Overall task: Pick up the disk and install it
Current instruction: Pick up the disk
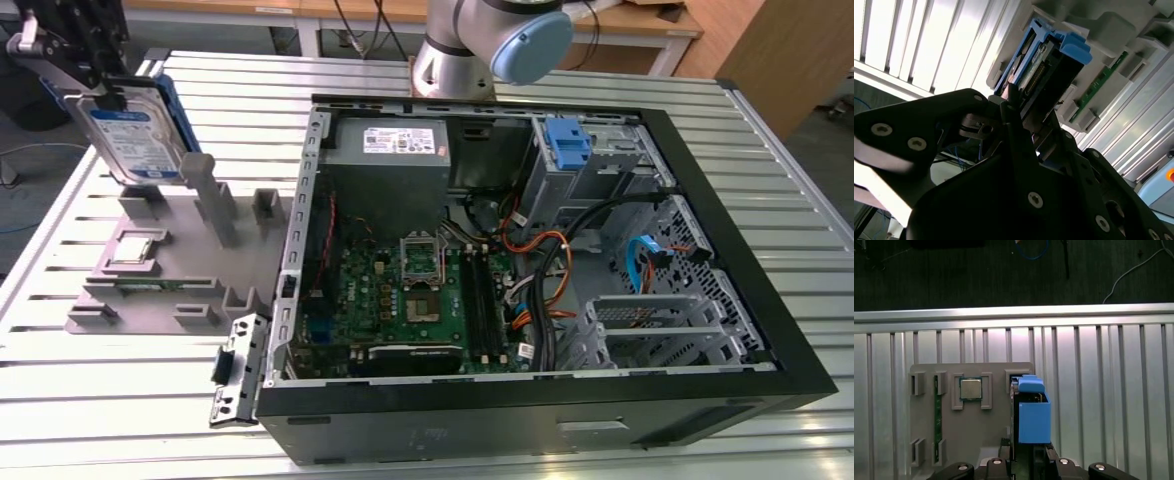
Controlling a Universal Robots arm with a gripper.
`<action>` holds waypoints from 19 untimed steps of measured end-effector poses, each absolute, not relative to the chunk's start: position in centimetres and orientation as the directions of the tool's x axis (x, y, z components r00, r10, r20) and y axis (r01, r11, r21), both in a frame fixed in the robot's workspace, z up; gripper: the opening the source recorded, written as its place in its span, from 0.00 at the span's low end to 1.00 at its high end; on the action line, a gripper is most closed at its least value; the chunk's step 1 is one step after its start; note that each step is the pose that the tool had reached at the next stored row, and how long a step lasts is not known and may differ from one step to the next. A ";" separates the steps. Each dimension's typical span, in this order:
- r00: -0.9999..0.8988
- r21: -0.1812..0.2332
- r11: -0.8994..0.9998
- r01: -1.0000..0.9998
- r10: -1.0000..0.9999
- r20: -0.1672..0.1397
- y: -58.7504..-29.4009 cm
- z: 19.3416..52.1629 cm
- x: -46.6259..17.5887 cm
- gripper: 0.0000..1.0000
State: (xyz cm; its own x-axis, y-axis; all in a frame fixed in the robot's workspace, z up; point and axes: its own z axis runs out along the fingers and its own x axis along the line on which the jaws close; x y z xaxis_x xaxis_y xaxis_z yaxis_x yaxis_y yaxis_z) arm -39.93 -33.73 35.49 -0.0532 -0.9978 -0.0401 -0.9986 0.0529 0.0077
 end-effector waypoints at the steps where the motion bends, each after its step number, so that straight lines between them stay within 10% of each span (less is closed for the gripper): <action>1: -0.053 0.008 0.053 -0.999 -0.998 -0.040 -33.7 35.5 -39.9 0.35; 19: -0.053 0.008 0.053 -0.999 -0.998 -0.040 -33.7 36.8 -39.9 0.35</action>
